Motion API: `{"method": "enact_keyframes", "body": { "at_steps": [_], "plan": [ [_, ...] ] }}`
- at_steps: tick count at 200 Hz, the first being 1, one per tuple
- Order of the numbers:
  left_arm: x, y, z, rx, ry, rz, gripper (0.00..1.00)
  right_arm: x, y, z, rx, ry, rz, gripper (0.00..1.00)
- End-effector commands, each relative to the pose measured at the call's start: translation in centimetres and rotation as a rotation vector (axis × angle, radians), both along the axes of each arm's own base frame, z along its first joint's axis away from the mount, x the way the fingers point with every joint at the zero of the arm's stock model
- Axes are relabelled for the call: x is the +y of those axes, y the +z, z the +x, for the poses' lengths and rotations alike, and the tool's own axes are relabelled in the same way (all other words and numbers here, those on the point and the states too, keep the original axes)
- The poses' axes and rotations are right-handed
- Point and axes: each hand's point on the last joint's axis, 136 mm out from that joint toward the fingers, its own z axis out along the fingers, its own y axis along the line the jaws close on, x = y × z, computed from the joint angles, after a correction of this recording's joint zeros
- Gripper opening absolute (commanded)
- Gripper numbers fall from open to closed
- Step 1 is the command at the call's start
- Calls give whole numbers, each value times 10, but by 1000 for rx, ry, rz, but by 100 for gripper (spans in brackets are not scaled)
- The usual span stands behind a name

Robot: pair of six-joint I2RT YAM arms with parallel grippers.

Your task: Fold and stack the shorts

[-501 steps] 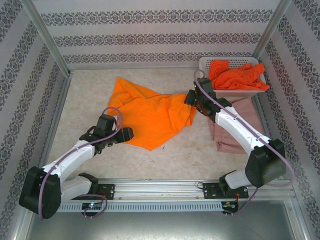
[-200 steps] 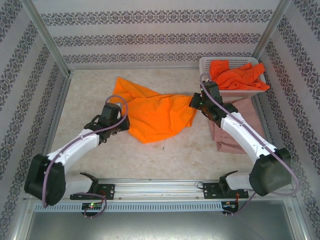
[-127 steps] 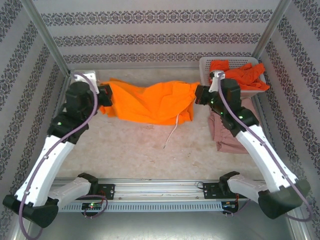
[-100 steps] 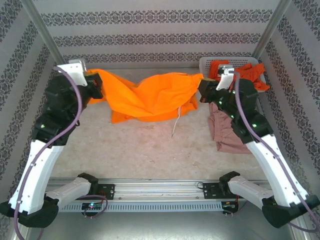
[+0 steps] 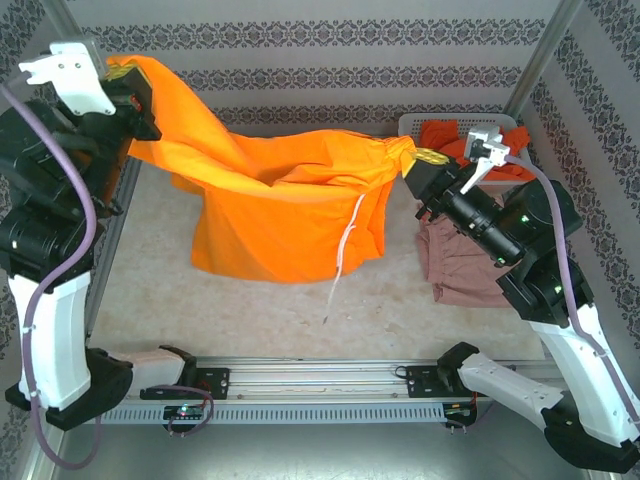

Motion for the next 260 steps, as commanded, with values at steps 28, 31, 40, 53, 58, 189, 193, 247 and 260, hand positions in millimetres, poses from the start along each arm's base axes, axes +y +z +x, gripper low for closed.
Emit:
{"method": "enact_keyframes", "body": {
  "at_steps": [28, 31, 40, 53, 58, 189, 193, 247, 260],
  "plan": [
    [6, -97, 104, 279, 44, 6, 0, -8, -62, 56, 279, -216, 95, 0],
    [9, -106, 111, 299, 42, -10, 0, -8, -72, 61, 306, -237, 93, 0],
    [14, -136, 132, 356, 33, -57, 0, -12, -97, 75, 375, -294, 88, 0],
    [23, -178, 159, 427, 32, -114, 0, -17, -131, 94, 468, -338, 107, 0],
    [25, -196, 169, 457, 28, -132, 0, -19, -144, 103, 506, -350, 122, 0],
    [17, -461, 325, 902, -141, -552, 11, -21, -317, 322, 965, -379, 186, 15],
    [17, -462, 329, 904, -149, -569, 13, -23, -318, 328, 972, -386, 200, 21],
    [34, -365, 335, 668, -283, -610, 73, -29, -267, 384, 951, -245, 444, 81],
    [34, -339, 312, 618, -281, -568, 82, -25, -244, 374, 878, -243, 401, 84]
  ]
}}
